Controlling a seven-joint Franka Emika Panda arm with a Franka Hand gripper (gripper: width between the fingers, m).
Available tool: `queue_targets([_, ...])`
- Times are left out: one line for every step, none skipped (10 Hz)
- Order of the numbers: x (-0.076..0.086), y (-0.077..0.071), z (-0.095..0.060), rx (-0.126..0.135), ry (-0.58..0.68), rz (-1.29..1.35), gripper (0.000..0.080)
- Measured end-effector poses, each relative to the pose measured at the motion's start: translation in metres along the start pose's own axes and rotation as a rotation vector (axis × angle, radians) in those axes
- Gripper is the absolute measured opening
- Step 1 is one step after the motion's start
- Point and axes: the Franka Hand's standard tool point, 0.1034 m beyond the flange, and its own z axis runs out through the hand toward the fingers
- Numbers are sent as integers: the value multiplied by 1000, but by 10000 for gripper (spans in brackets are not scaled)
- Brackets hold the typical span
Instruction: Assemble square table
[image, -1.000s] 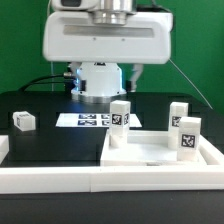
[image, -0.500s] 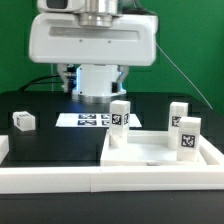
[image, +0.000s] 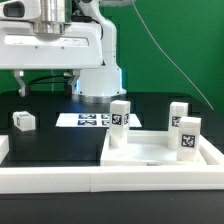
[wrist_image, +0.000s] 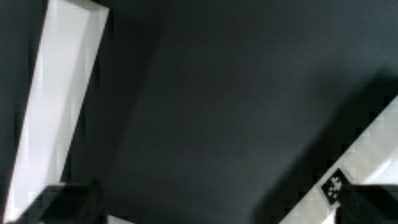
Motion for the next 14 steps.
queue_targets([0,0,0,0,0,1,649])
queue_targets([-1,0,1,0,-1,1,649])
queue_targets([-3,0,1,2,-4,3,649])
queue_targets([-8,1,3,0,-6,3,649])
queue_targets([-24,3,6,-15,-3,1,649])
queue_targets([-45,-1,11,-13,-11,3,649])
queue_targets([-62,-6,16,-15,-19,14,649])
queue_targets([-78,-13,22,-8,-33,25,649])
queue_targets([-89,-16,26,-1,-45,35,649])
queue_targets([-92,-17,27,1,-49,36,649])
queue_targets([-100,-21,28,8,-55,42,649])
queue_targets([-107,-24,29,15,-61,47,649])
queue_targets([-113,-27,30,20,-67,51,649])
queue_targets([-116,-28,31,23,-71,54,649])
